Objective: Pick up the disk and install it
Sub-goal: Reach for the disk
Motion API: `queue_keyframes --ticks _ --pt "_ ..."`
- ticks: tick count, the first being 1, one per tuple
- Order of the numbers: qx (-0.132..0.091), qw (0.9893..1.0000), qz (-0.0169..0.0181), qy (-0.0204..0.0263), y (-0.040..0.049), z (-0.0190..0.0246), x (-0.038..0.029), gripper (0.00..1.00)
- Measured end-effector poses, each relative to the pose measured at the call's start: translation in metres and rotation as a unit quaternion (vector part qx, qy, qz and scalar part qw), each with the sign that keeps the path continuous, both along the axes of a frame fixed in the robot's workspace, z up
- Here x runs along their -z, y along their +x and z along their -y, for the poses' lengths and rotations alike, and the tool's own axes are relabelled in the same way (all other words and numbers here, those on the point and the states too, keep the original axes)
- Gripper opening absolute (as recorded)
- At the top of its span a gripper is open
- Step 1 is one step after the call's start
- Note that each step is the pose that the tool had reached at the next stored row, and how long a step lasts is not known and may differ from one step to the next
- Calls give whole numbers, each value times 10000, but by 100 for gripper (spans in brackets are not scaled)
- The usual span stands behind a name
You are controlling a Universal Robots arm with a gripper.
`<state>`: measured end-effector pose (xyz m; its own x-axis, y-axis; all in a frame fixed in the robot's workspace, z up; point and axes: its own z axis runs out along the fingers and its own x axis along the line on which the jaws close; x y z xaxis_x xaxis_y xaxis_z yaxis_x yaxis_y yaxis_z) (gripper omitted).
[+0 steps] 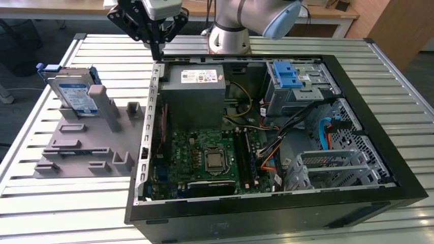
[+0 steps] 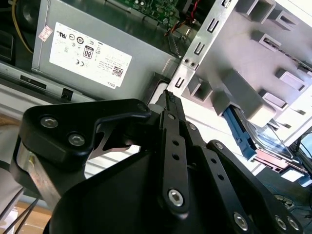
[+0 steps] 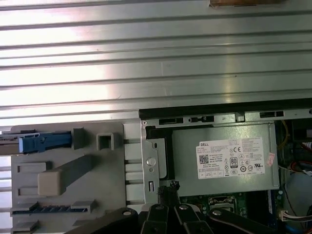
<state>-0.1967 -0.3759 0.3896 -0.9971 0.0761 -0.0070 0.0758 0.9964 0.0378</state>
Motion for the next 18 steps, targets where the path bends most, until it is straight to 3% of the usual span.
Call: queue_keyframes --ticks 18 --pt "0 10000 0 0 -74 -54 1 11"
